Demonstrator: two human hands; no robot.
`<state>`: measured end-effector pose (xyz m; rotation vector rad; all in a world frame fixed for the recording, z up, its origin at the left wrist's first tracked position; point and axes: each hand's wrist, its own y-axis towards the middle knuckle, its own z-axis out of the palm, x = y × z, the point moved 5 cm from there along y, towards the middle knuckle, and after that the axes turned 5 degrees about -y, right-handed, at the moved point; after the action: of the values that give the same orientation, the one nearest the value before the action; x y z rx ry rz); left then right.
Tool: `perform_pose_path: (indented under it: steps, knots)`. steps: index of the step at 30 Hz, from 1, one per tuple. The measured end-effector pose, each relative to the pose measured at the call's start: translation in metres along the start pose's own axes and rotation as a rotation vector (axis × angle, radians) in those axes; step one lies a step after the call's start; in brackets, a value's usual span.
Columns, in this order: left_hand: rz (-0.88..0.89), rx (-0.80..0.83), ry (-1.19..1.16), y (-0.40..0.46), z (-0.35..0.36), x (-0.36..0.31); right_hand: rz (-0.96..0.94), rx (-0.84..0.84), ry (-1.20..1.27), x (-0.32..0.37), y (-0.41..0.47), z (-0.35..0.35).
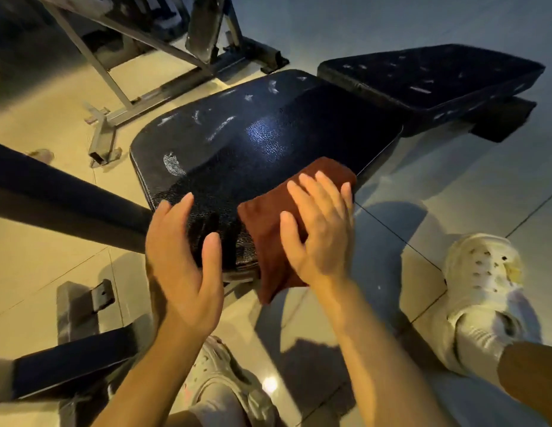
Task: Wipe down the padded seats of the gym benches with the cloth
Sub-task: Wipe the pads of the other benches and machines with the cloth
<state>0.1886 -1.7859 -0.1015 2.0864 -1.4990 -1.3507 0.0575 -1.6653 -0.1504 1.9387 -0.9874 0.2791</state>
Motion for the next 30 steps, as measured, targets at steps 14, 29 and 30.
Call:
perform_pose_path:
  steps: [14,29,30]
  knots:
    - [0.148,0.038,0.355,0.007,0.042,-0.008,0.607,-0.143,0.578,-0.087,0.043,0.020]
    - [0.076,0.065,0.282,0.006,0.040,-0.008,0.751,-0.122,0.644,-0.071,0.041,0.013]
    - [0.078,0.051,0.280,0.006,0.041,-0.009,0.756,-0.079,0.560,-0.093,0.063,0.011]
